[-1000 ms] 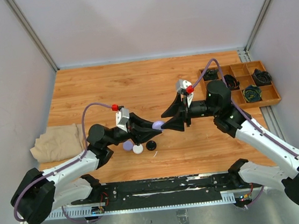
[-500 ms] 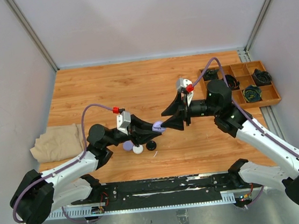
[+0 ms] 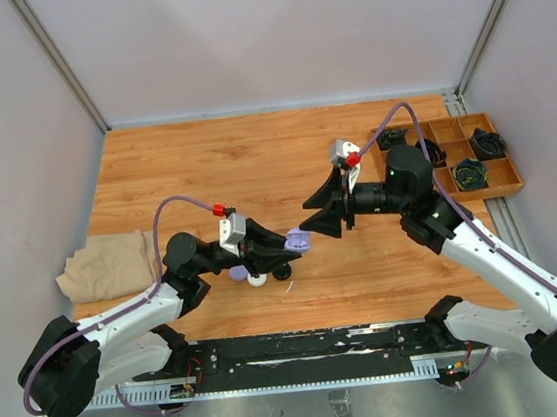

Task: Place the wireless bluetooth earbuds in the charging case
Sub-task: Open the earbud, then pick up the earbud from the center of the board.

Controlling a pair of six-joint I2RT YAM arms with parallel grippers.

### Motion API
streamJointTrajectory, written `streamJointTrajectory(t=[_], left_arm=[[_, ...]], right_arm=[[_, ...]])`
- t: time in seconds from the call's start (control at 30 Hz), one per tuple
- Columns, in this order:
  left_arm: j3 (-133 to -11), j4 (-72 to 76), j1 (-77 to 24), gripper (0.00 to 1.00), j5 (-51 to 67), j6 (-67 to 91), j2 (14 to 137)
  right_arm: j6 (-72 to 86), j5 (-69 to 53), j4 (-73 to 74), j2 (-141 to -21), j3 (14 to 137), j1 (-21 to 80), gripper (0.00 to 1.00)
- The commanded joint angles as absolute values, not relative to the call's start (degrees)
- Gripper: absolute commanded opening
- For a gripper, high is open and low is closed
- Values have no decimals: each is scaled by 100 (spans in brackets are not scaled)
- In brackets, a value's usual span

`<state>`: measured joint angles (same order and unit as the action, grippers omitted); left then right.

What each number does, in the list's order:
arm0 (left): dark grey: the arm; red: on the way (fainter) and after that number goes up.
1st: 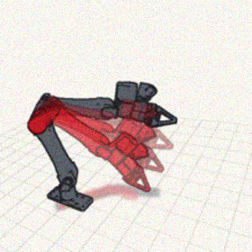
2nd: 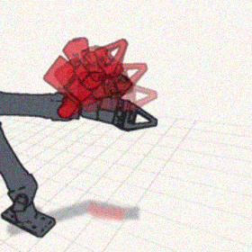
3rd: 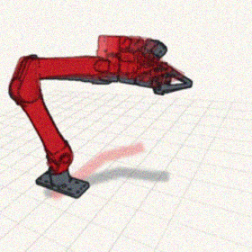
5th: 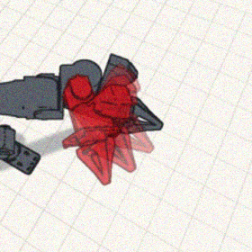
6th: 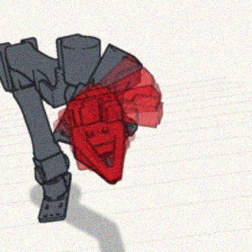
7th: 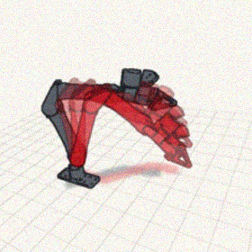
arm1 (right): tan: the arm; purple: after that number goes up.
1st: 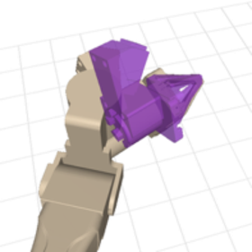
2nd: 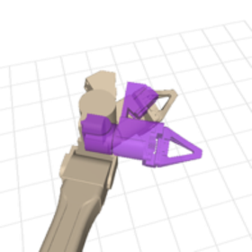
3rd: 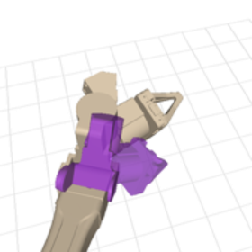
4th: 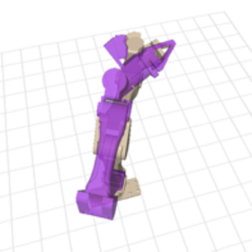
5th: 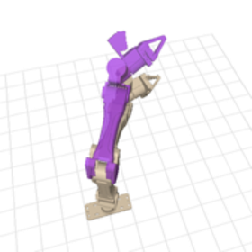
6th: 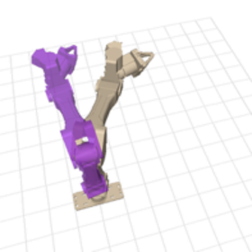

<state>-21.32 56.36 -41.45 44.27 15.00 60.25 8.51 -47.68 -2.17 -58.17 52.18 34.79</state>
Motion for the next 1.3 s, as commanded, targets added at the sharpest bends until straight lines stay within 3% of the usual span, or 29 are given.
streamJointTrajectory(t=[0.0, 0.2, 0.57, 0.9, 1.27], left_arm=[[-2011, 5593, -4175, 0, 4227, 1232, 5932], [-1739, 5593, -4146, 0, 3517, 951, 6135], [-1177, 6787, -3484, 0, 3213, 1037, 6504], [-839, 6756, -3445, 0, 2827, 676, 6546], [-847, 6631, -3448, 0, 2822, 606, 6641]], right_arm=[[561, -4356, 157, -5757, 5471, 3517, 55], [-16, -3040, 1439, -5954, 5850, 3413, 58], [-230, -1690, 2533, -7066, 6211, 2865, 62], [-501, -880, 3023, -8514, 6694, 2108, 63], [-527, -121, 3927, -10469, 8109, 1741, 59]])
